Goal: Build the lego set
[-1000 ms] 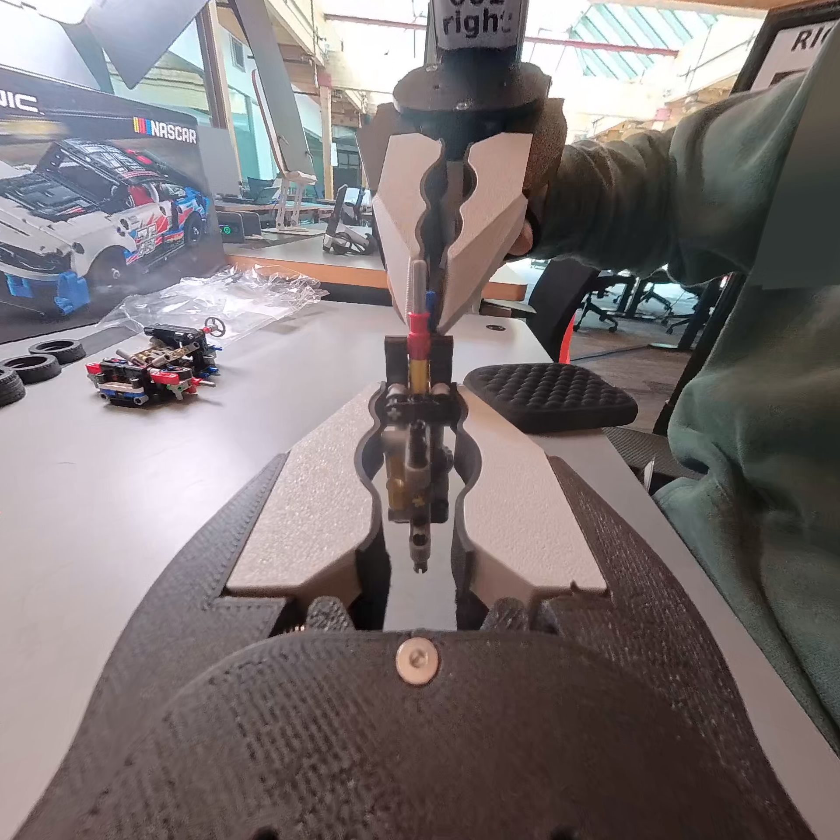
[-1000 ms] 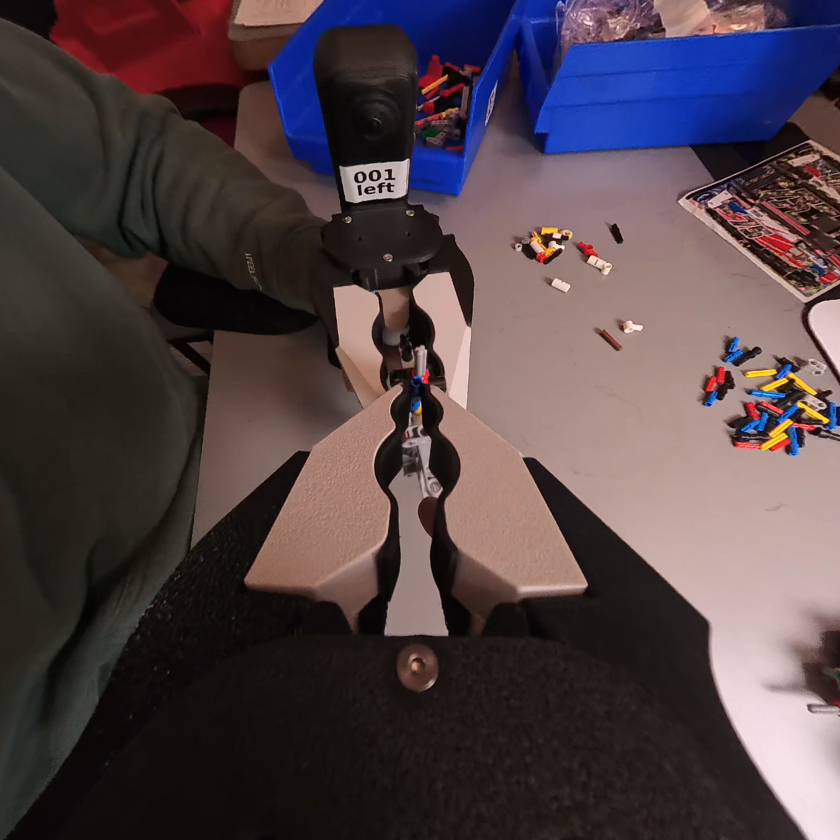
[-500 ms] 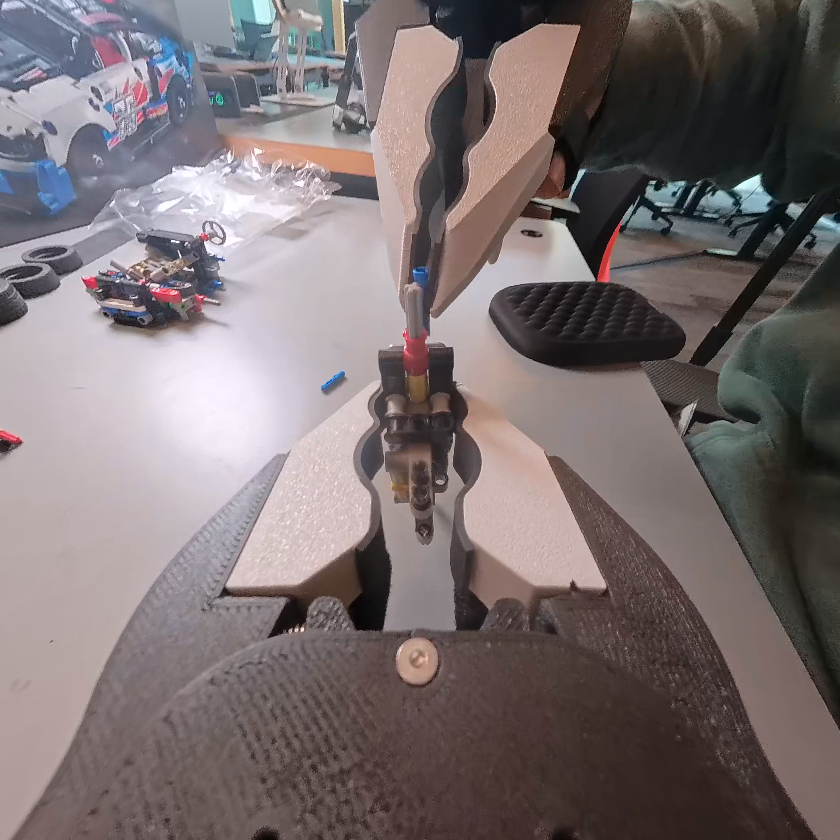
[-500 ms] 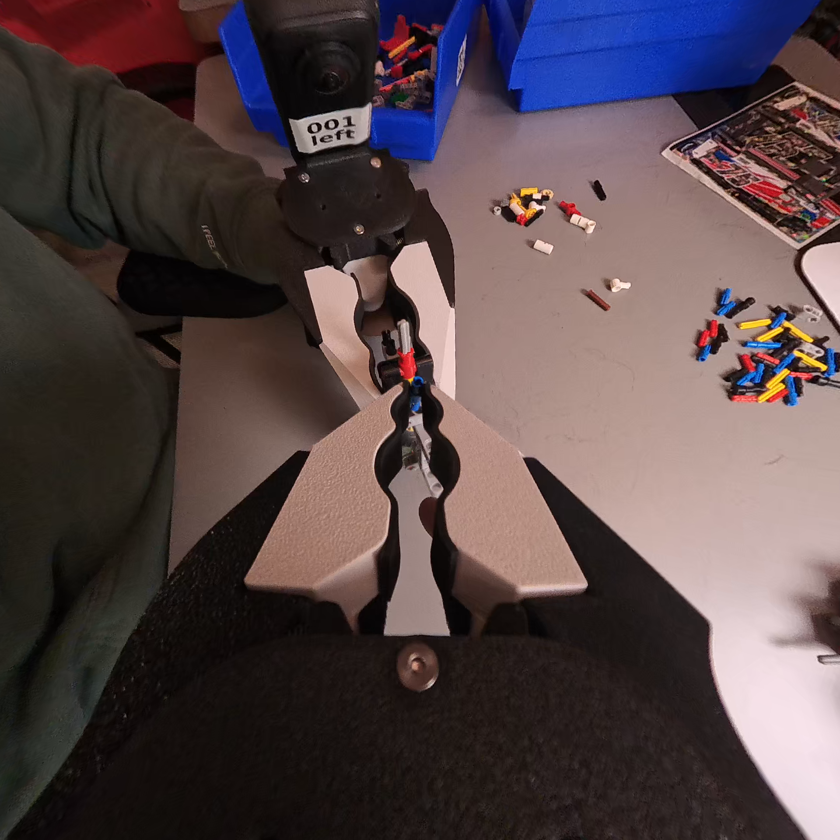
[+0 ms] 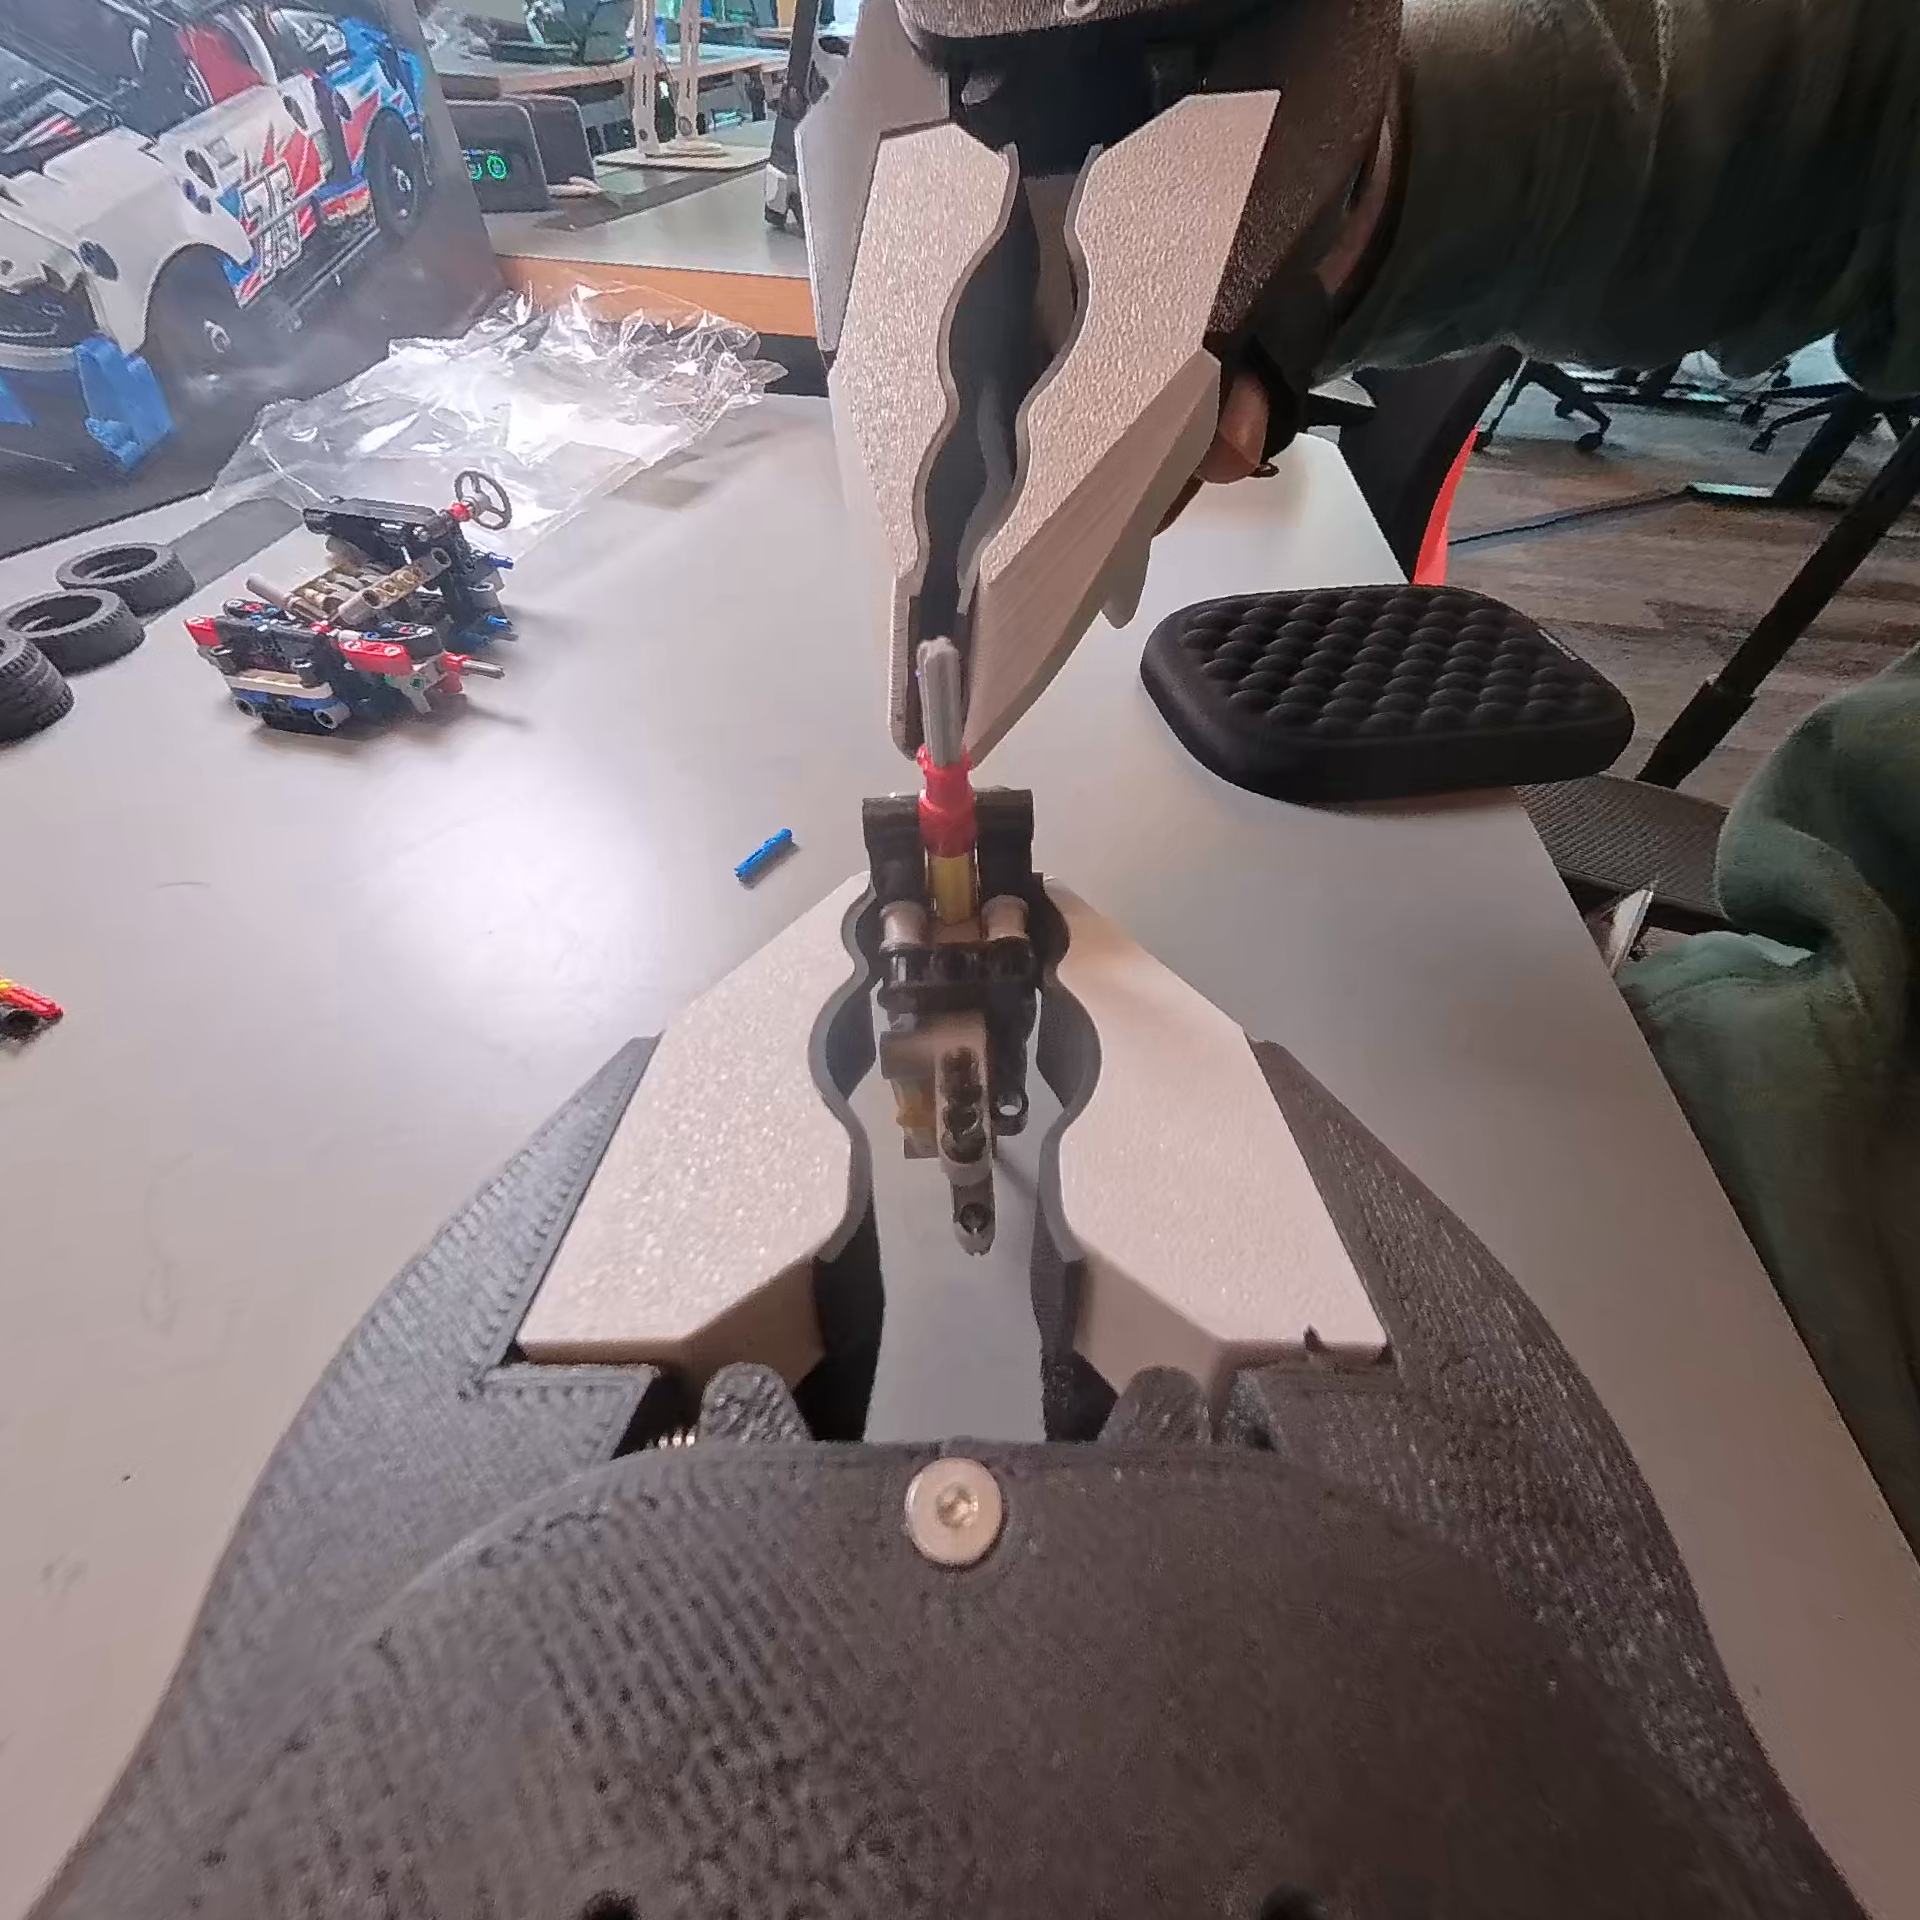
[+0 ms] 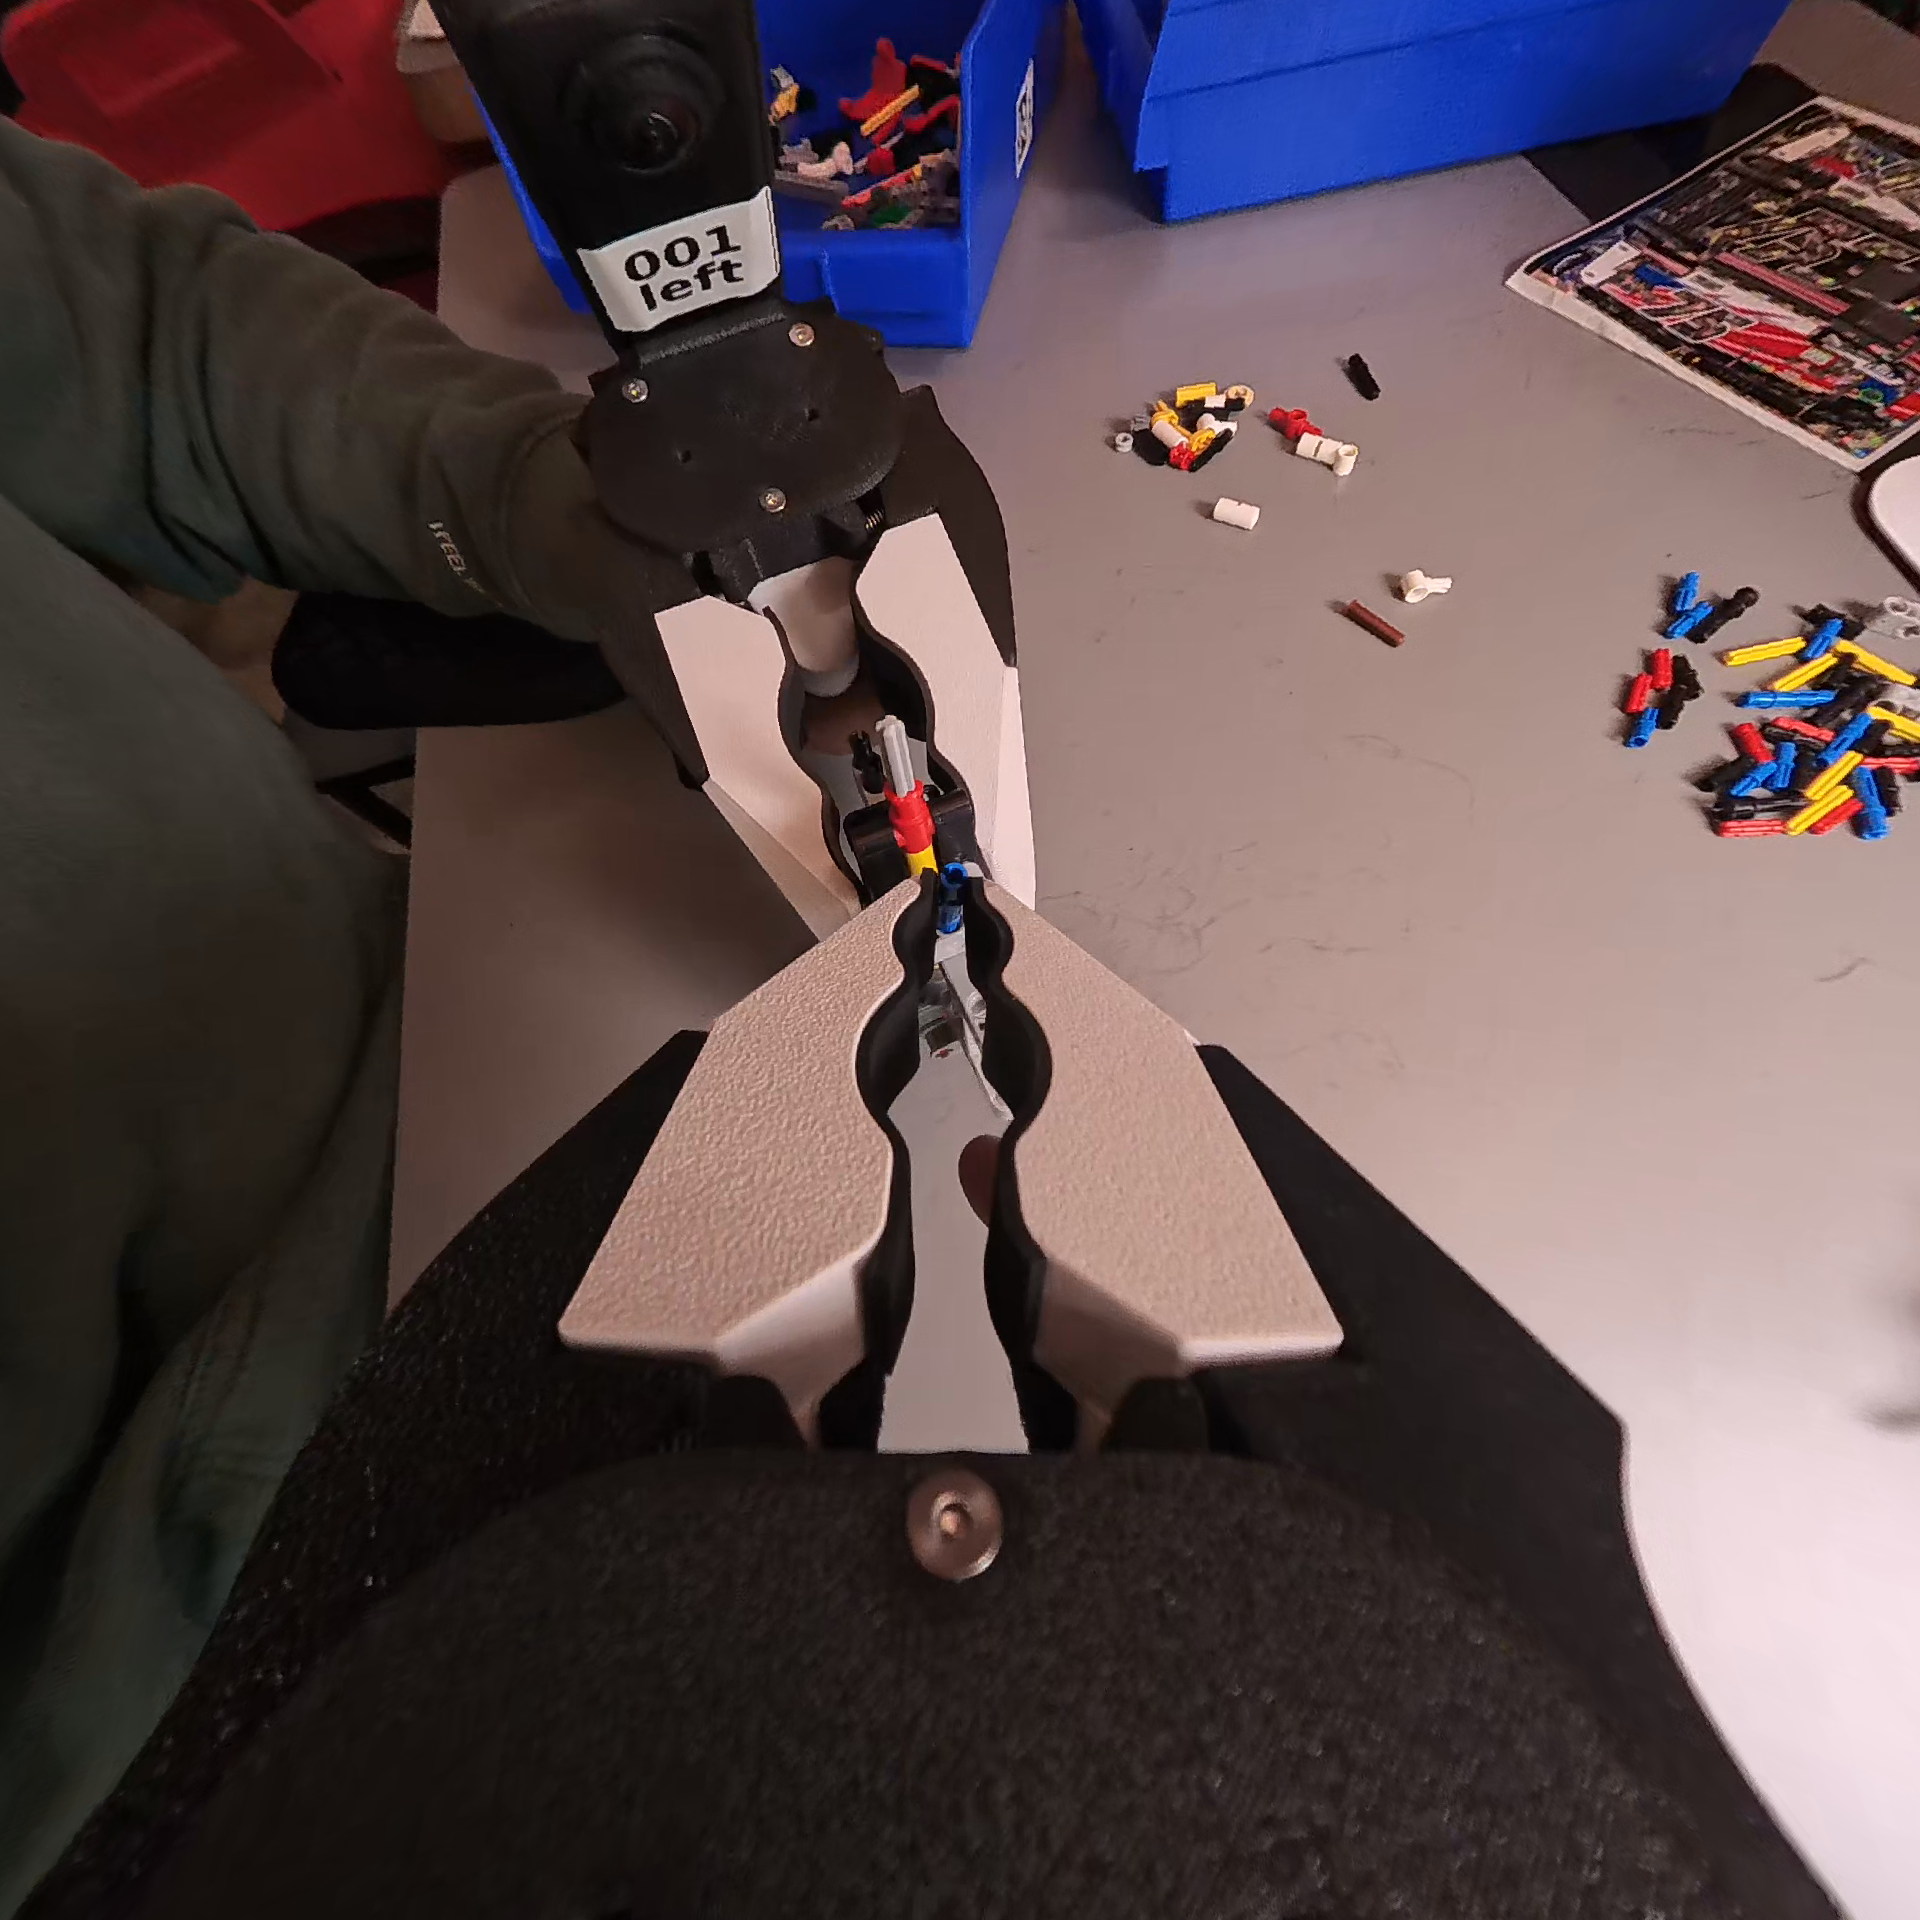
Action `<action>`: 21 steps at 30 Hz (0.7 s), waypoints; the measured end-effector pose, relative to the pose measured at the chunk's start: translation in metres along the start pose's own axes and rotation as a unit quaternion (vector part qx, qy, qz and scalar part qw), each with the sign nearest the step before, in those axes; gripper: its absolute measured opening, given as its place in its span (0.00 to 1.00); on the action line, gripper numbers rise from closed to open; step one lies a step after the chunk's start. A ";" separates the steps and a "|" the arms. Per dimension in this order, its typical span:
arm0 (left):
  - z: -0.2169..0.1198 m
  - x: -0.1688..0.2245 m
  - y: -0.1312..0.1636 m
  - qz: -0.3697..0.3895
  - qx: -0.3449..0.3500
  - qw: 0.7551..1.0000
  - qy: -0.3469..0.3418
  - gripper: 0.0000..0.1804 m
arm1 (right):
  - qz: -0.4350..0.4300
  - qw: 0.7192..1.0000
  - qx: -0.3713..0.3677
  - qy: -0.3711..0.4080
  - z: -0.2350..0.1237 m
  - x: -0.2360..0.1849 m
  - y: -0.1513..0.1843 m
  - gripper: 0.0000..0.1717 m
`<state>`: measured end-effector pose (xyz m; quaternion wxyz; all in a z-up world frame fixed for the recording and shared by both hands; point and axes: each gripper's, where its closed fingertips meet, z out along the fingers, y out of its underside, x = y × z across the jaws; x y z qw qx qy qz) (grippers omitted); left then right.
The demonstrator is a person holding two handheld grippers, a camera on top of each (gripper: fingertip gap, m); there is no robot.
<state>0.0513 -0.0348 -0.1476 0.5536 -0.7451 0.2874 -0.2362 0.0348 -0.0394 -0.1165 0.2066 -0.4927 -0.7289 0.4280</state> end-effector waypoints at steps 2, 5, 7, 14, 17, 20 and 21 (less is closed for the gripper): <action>0.002 0.000 -0.001 0.002 0.004 1.000 -0.004 0.14 | 0.005 1.000 0.004 0.001 -0.002 0.001 0.001 0.02; 0.006 -0.001 -0.002 0.007 0.006 1.000 -0.011 0.14 | 0.017 1.000 0.015 -0.003 -0.003 0.001 0.002 0.02; 0.007 0.000 -0.002 0.008 0.008 1.000 -0.012 0.13 | 0.018 1.000 0.018 -0.002 -0.004 0.001 0.003 0.02; 0.008 -0.001 -0.002 0.007 0.006 1.000 -0.012 0.13 | -0.013 1.000 -0.012 0.013 -0.004 0.002 0.004 0.02; 0.008 -0.001 -0.002 0.010 0.003 1.000 -0.013 0.13 | -0.040 0.998 -0.034 0.024 -0.004 0.002 0.004 0.02; 0.009 0.000 -0.002 0.015 0.000 1.000 -0.014 0.13 | -0.065 0.996 -0.052 0.032 -0.004 0.001 0.005 0.02; 0.009 0.000 -0.002 0.015 -0.001 1.000 -0.013 0.13 | -0.066 0.996 -0.055 0.033 -0.004 0.001 0.005 0.02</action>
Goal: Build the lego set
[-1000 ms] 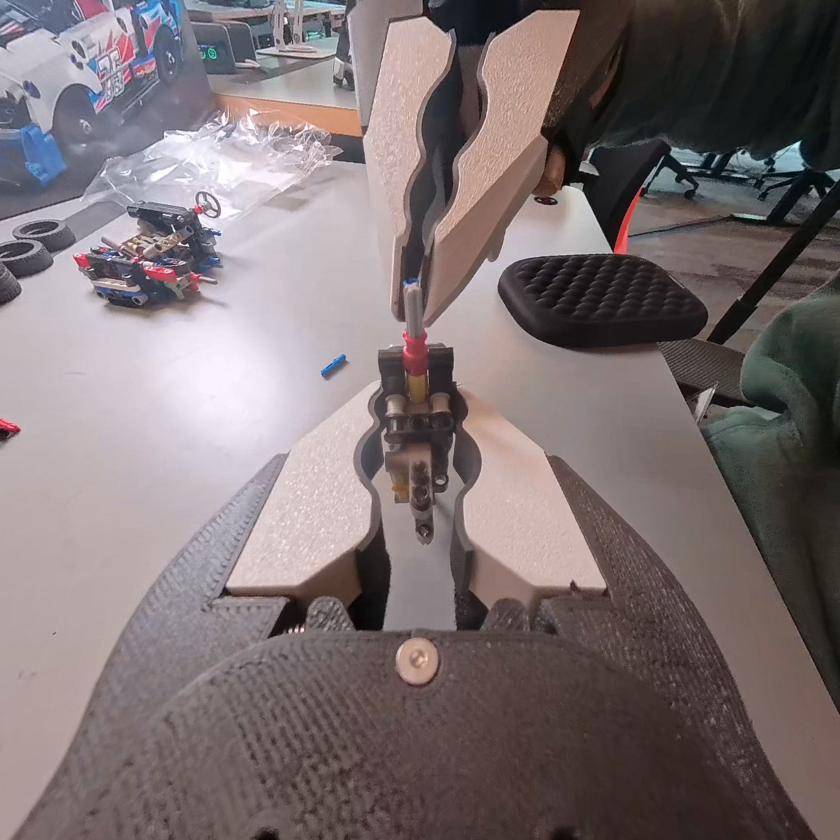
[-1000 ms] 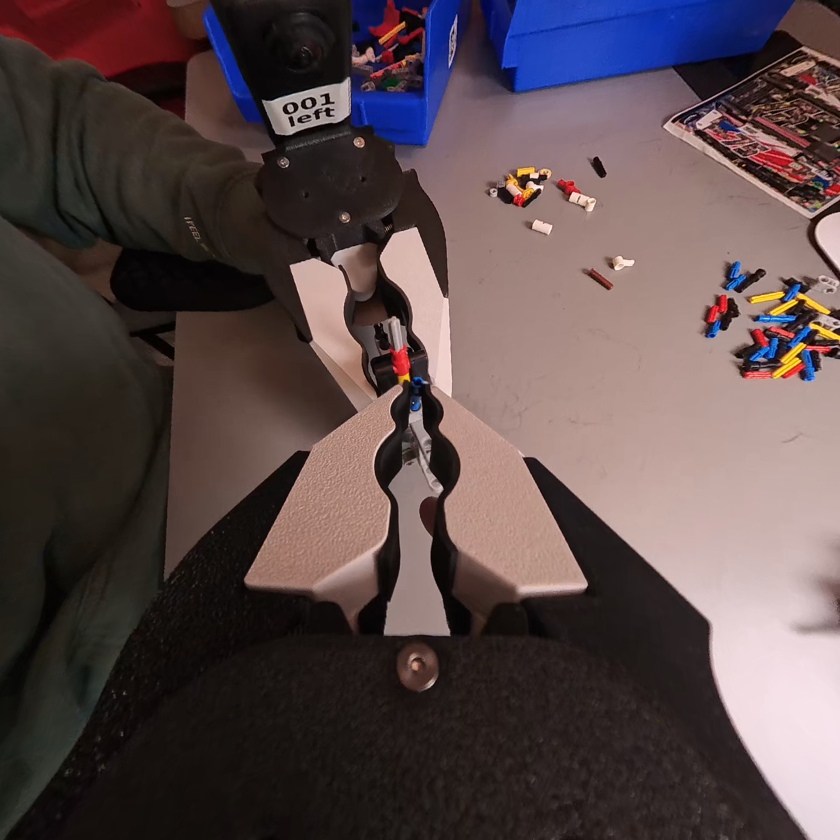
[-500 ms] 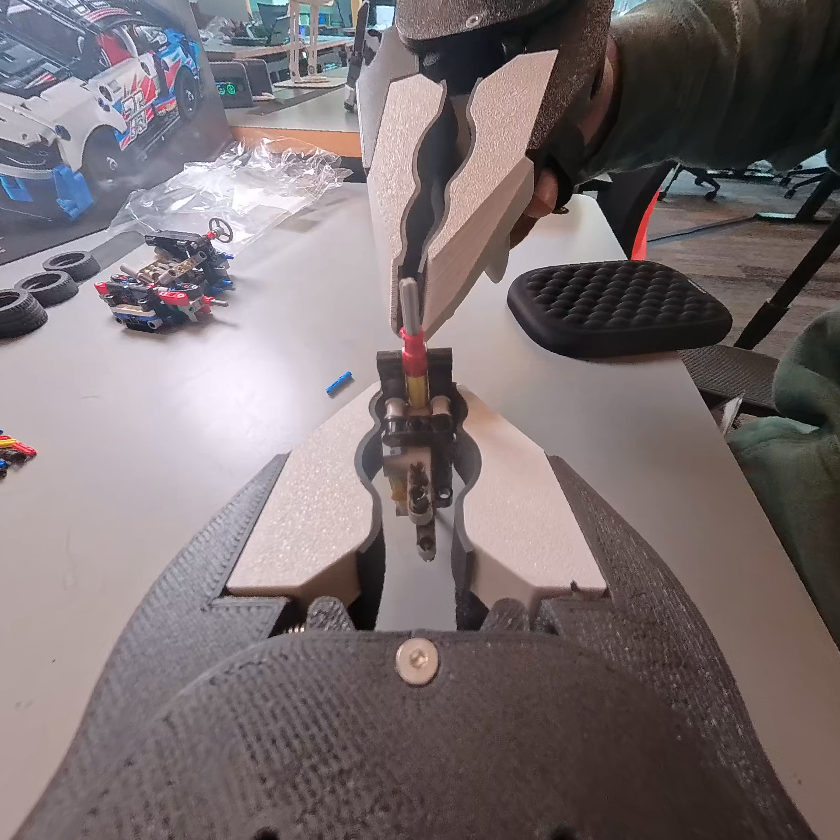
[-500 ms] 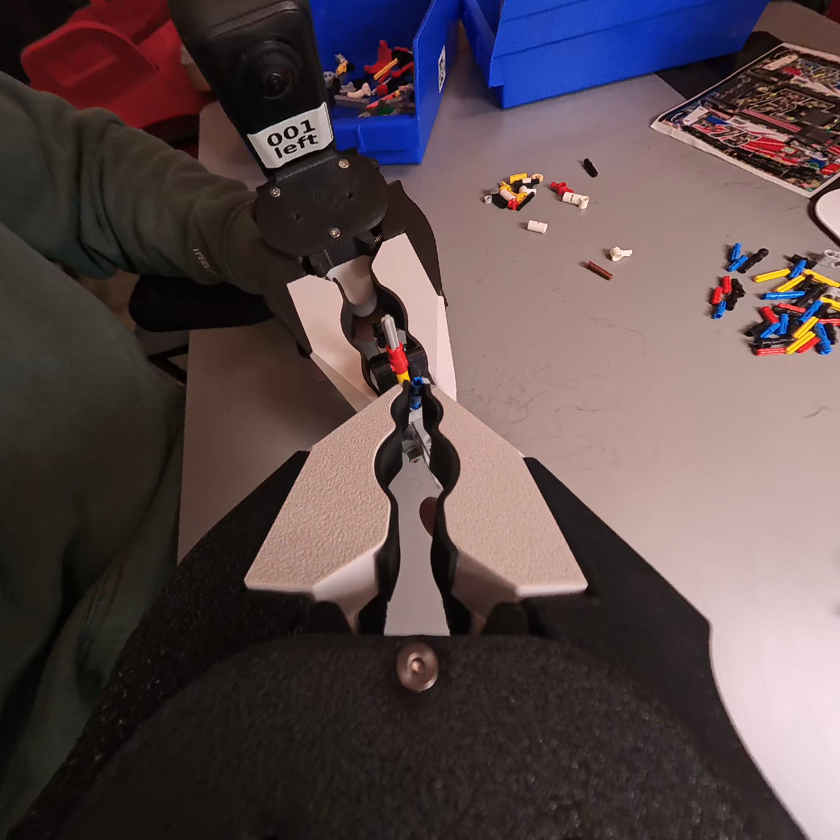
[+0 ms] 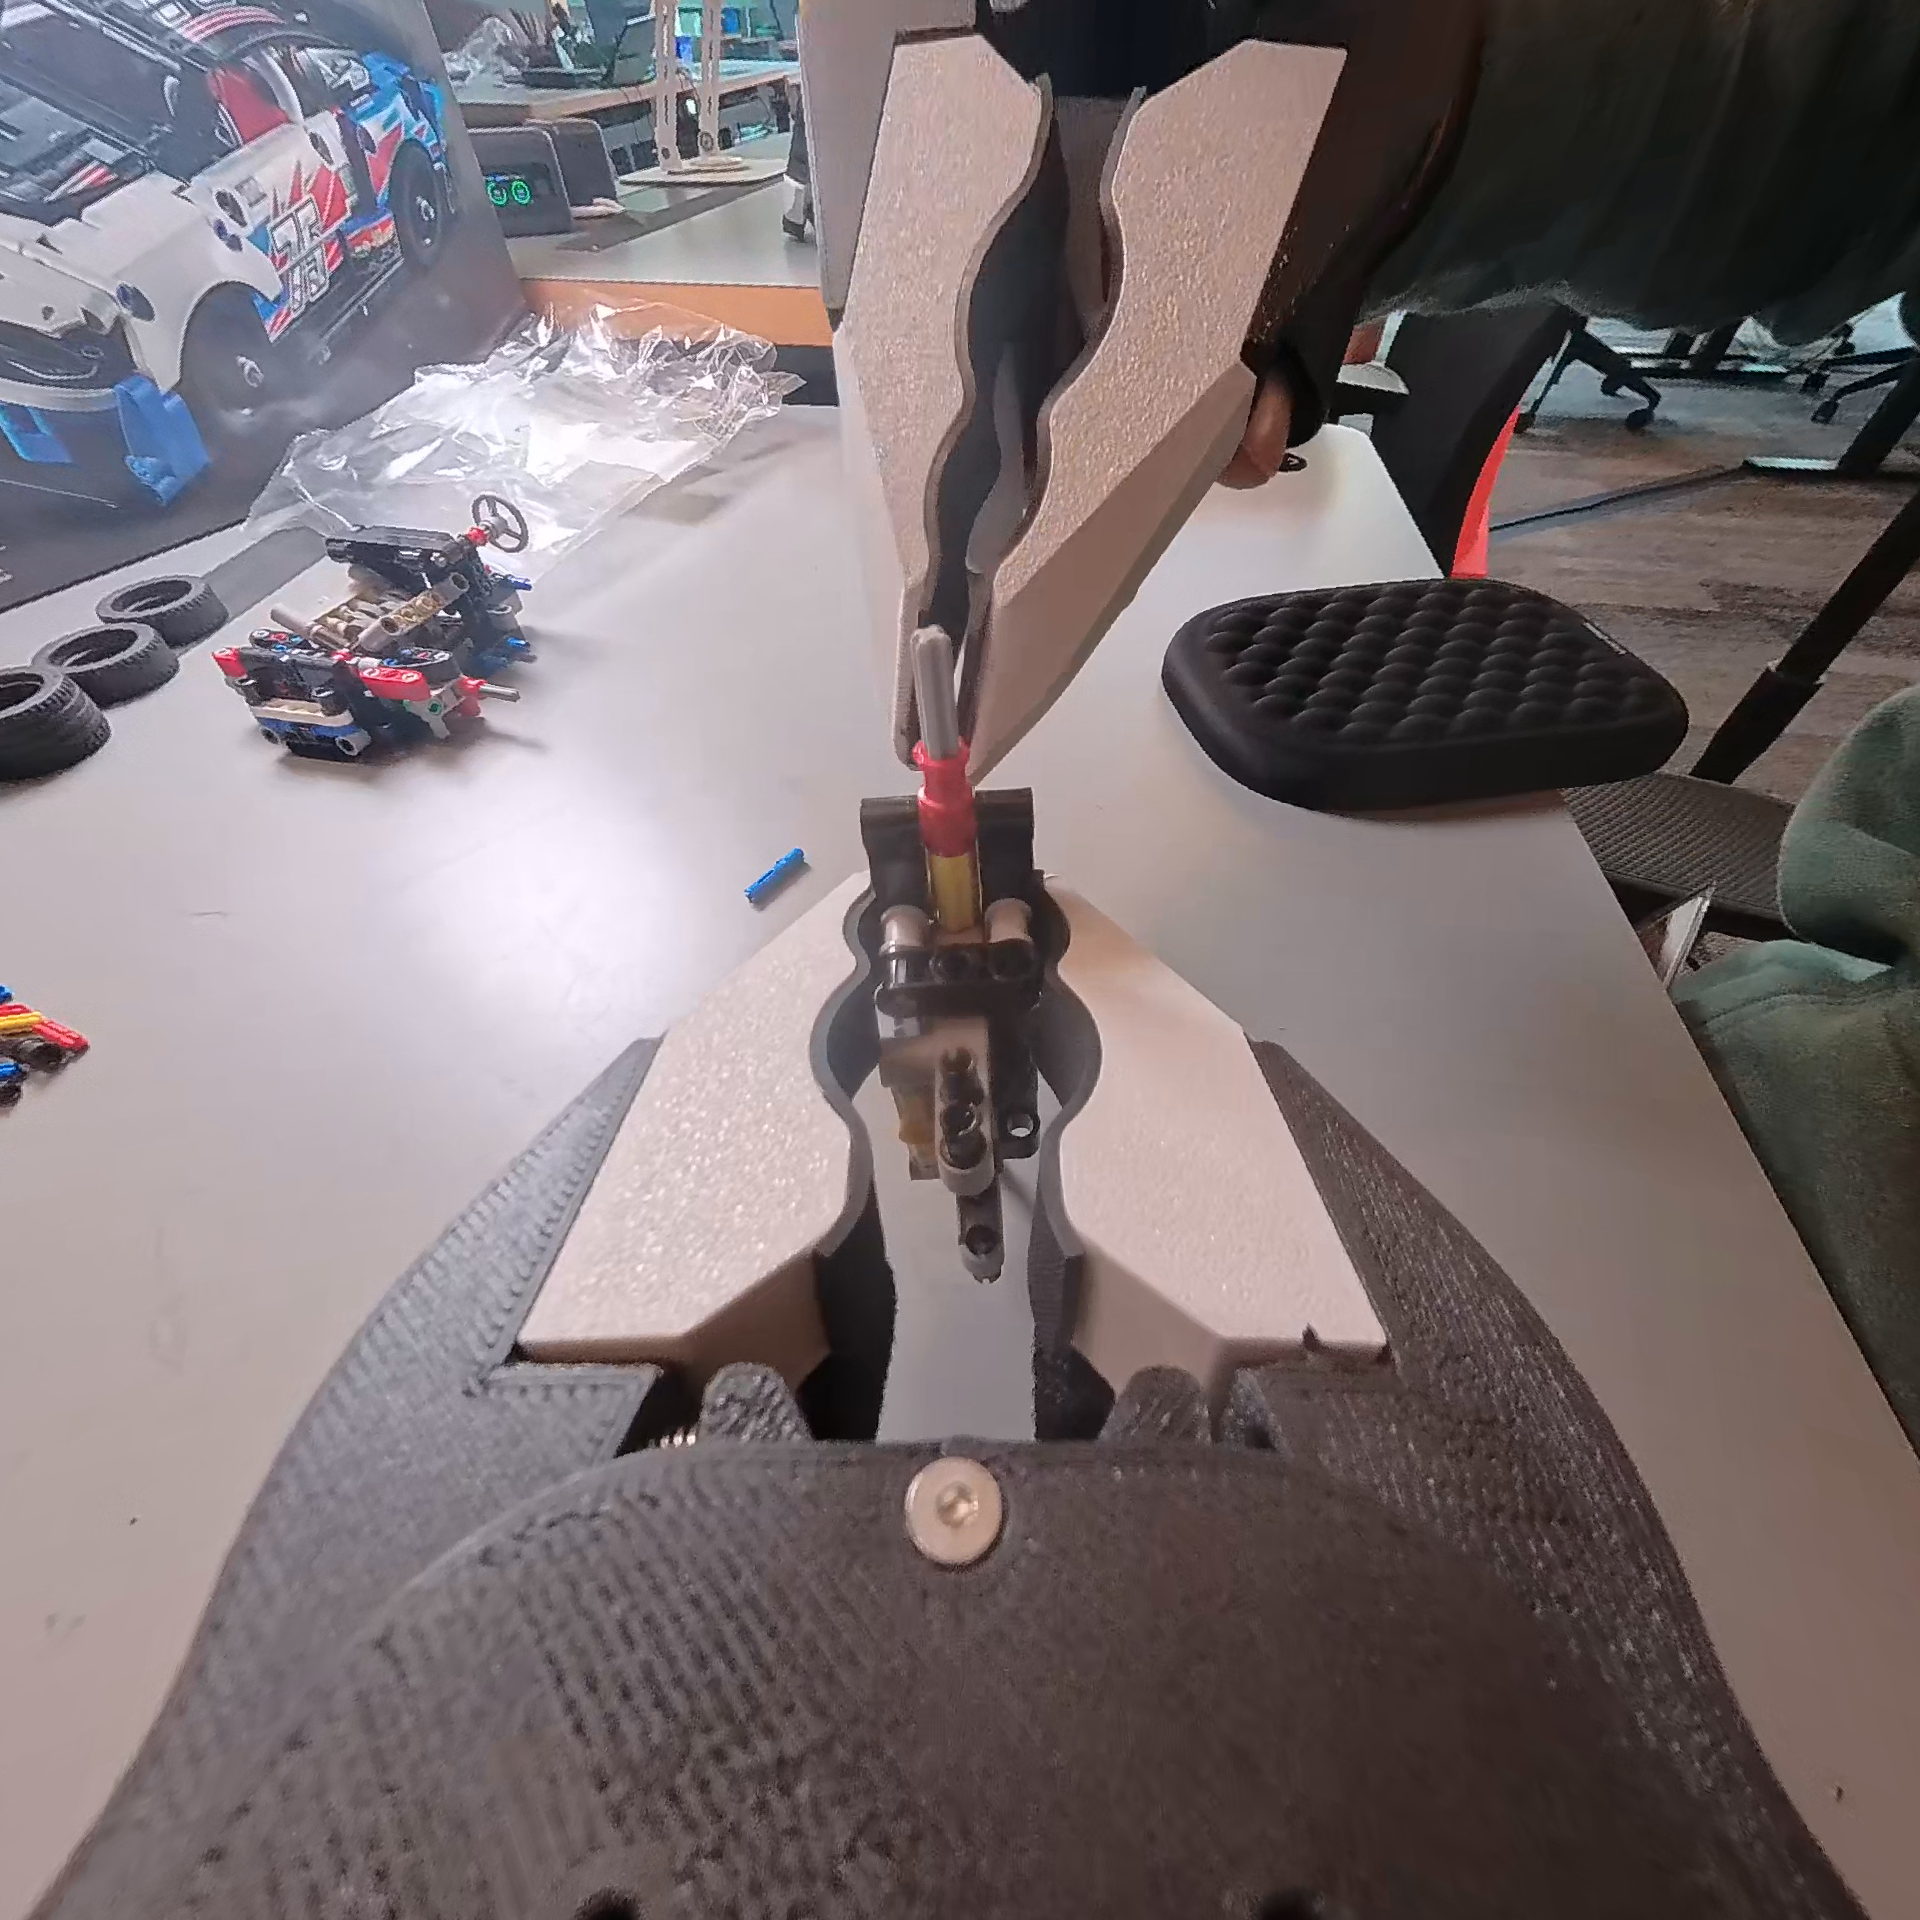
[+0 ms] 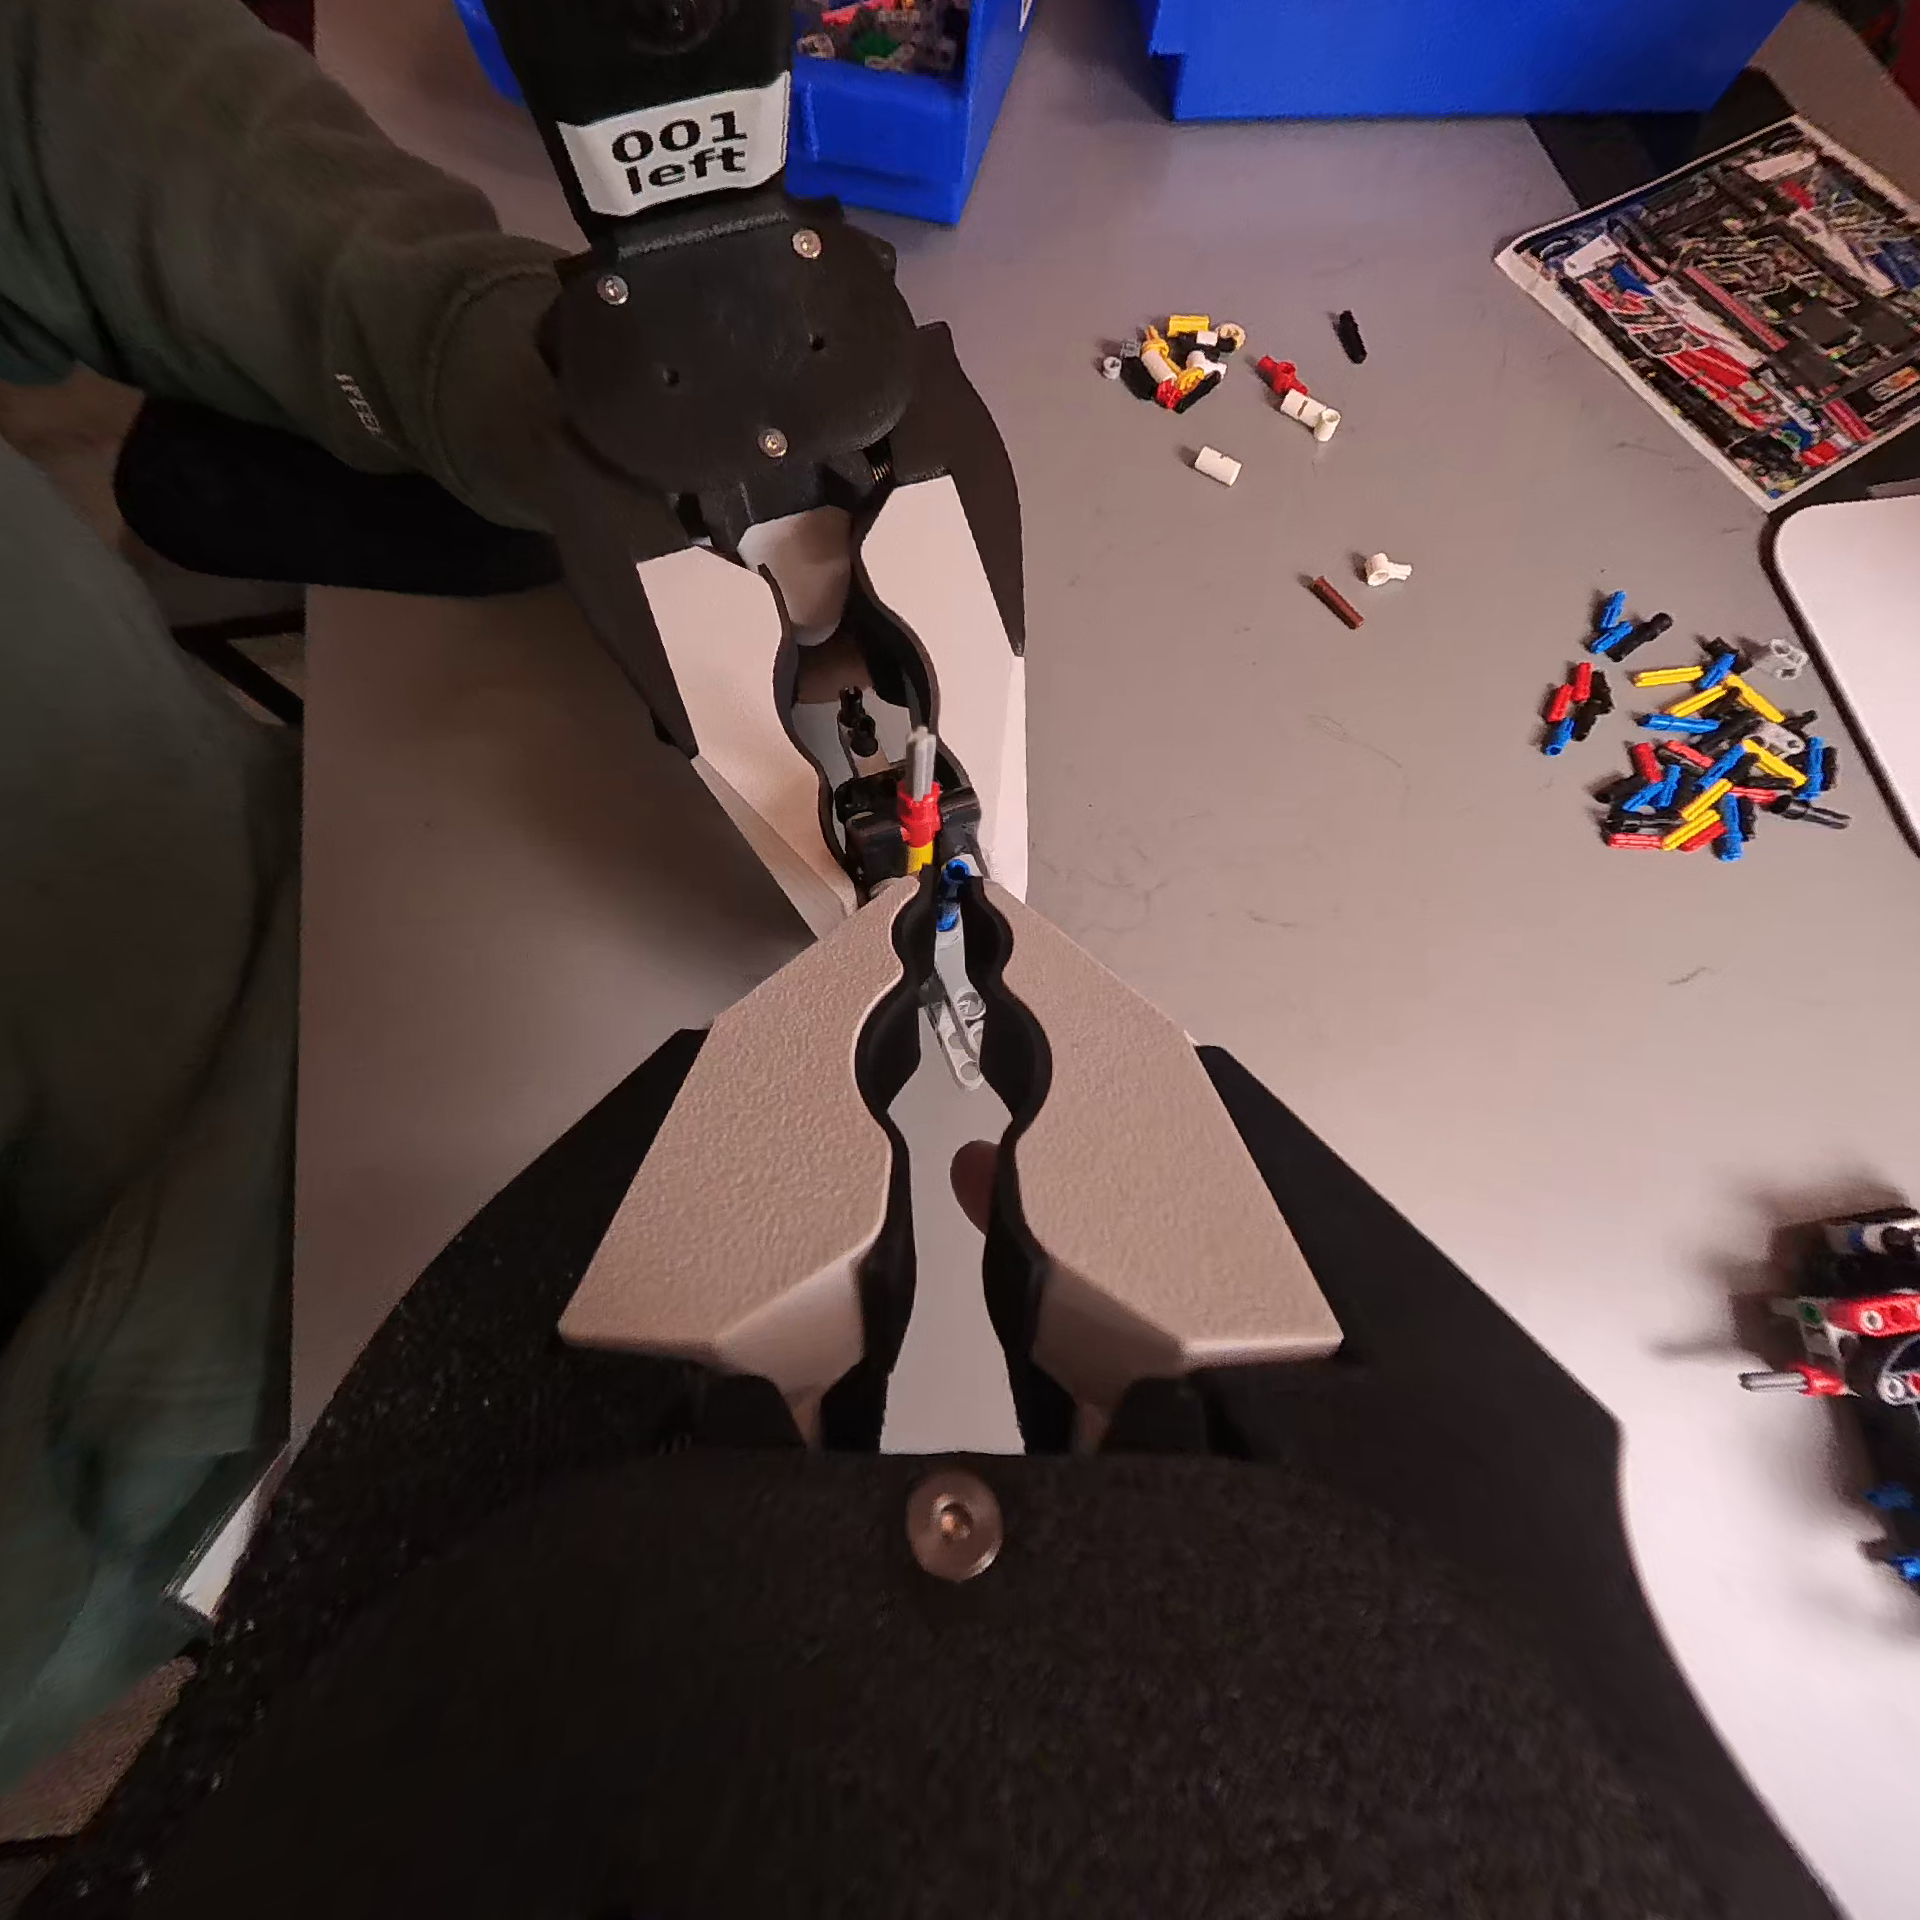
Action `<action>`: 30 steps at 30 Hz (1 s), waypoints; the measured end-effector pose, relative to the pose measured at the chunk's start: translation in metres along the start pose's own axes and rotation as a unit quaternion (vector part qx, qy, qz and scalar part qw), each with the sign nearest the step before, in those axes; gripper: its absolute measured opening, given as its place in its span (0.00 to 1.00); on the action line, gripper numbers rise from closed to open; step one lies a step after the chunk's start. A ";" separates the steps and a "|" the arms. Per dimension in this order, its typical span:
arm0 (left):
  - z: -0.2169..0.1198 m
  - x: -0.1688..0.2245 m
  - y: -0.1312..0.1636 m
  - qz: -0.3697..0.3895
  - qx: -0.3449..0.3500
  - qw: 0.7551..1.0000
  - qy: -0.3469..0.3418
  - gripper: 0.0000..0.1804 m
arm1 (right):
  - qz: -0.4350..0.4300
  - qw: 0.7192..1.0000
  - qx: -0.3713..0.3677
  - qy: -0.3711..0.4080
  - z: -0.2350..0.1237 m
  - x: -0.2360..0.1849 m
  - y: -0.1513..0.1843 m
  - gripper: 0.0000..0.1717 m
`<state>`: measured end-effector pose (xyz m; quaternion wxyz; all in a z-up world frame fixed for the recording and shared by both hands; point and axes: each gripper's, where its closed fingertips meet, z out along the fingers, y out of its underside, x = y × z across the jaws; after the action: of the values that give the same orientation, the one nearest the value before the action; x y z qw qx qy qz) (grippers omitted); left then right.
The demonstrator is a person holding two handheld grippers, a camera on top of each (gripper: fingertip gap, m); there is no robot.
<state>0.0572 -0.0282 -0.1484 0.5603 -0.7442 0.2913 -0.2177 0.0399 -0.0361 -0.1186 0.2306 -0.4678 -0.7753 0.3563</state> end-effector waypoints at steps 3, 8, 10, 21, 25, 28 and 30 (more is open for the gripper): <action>0.001 0.000 0.000 0.001 -0.003 1.000 -0.001 0.13 | 0.007 1.000 -0.014 -0.011 -0.002 -0.001 0.002 0.02; 0.000 -0.001 0.000 -0.009 -0.003 1.000 -0.002 0.13 | -0.001 1.000 0.001 0.000 0.000 0.001 0.001 0.02; 0.000 0.000 0.000 -0.004 -0.005 1.000 -0.003 0.13 | -0.004 1.000 -0.007 -0.003 -0.001 0.000 0.001 0.02; 0.001 -0.003 0.000 0.010 -0.014 1.000 -0.022 0.13 | -0.012 1.000 0.011 0.008 0.005 0.002 0.000 0.01; -0.003 -0.004 0.001 0.001 -0.002 1.000 -0.015 0.13 | 0.064 0.994 0.084 -0.023 0.003 0.001 -0.006 0.02; -0.006 -0.005 0.001 -0.011 0.008 1.000 -0.004 0.13 | 0.113 0.980 0.156 -0.045 0.000 0.001 -0.017 0.02; -0.006 -0.004 0.001 -0.009 0.012 1.000 0.002 0.13 | 0.137 0.974 0.176 -0.042 0.004 0.003 -0.022 0.02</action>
<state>0.0499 -0.0296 -0.1477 0.5669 -0.7392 0.2832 -0.2281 0.0238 -0.0412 -0.1040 0.2256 -0.5064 -0.6374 0.5351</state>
